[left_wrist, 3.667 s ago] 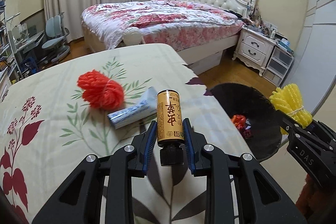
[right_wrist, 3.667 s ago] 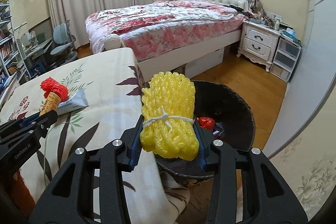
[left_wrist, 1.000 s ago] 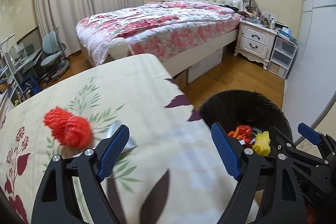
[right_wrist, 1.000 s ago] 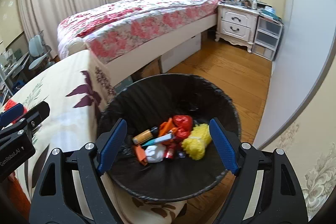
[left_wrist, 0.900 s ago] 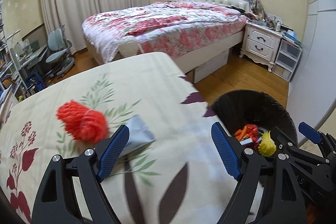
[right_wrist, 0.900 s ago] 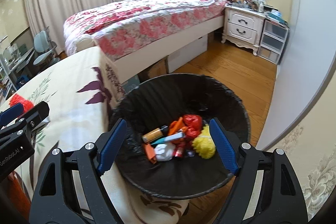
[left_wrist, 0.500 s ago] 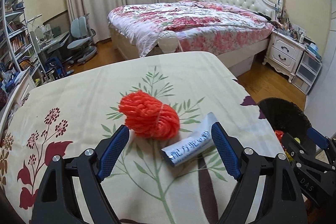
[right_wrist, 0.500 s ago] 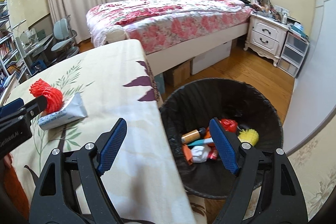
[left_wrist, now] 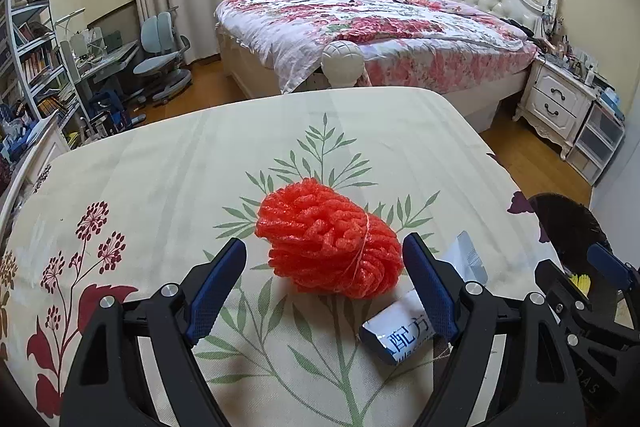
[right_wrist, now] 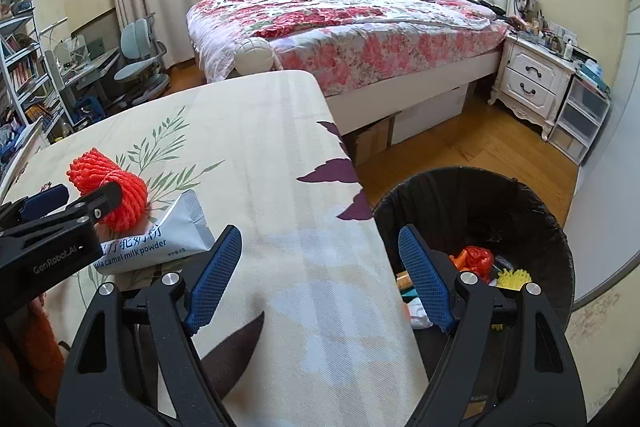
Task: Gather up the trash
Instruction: 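Move both tools back over the red foam net and white tube, then grasp the red foam net with the left gripper and lift it, then grasp the white tube with the right gripper while the left gripper holds the red net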
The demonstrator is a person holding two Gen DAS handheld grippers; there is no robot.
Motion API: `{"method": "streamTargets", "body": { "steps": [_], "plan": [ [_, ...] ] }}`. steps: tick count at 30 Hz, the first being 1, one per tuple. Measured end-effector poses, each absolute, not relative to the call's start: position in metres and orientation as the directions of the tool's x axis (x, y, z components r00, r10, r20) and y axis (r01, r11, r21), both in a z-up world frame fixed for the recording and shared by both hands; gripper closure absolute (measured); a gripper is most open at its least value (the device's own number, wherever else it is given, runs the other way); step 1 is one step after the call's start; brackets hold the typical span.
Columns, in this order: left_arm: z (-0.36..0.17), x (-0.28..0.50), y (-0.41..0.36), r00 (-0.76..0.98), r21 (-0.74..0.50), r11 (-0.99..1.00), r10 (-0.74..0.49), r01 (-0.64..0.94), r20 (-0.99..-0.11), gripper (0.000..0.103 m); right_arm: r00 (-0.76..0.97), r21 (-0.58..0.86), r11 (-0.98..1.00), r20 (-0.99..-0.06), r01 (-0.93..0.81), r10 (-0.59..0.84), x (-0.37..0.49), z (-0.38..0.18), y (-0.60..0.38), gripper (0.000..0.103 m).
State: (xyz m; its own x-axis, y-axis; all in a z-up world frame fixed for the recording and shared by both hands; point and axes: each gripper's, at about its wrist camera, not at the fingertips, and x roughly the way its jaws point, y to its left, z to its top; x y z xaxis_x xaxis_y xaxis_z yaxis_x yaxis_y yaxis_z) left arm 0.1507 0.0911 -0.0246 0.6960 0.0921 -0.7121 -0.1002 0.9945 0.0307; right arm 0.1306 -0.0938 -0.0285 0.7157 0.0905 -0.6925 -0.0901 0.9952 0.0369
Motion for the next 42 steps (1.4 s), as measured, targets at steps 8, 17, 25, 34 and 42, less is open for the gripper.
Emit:
{"method": "streamTargets", "body": {
  "steps": [8, 17, 25, 34, 42],
  "plan": [
    [-0.028, 0.161, 0.097, 0.692, 0.009, 0.998, 0.054, -0.068, -0.72, 0.033, 0.707, 0.032, 0.995, -0.702, -0.096, 0.09, 0.133, -0.033, -0.086, 0.024],
    [-0.027, 0.159, 0.094, 0.705, 0.034, 0.999, 0.048, -0.034, -0.708, 0.047, 0.696, 0.028, 0.993, -0.711, -0.118, 0.103, 0.129, -0.034, -0.076, 0.024],
    [-0.021, 0.142, 0.118, 0.711, 0.041, 0.997, 0.074, -0.063, -0.7, 0.049, 0.666, -0.003, 0.987, -0.738, -0.163, 0.108, 0.128, -0.039, -0.053, 0.024],
    [-0.024, 0.115, 0.155, 0.693, 0.063, 0.991, 0.126, -0.115, -0.71, 0.049, 0.663, -0.03, 0.981, -0.741, -0.192, 0.107, 0.146, -0.04, -0.028, 0.024],
    [-0.024, 0.099, 0.18, 0.683, 0.076, 0.986, 0.158, -0.149, -0.713, 0.049, 0.661, -0.024, 0.975, -0.739, -0.219, 0.13, 0.156, -0.037, -0.011, 0.024]
  ]
}}
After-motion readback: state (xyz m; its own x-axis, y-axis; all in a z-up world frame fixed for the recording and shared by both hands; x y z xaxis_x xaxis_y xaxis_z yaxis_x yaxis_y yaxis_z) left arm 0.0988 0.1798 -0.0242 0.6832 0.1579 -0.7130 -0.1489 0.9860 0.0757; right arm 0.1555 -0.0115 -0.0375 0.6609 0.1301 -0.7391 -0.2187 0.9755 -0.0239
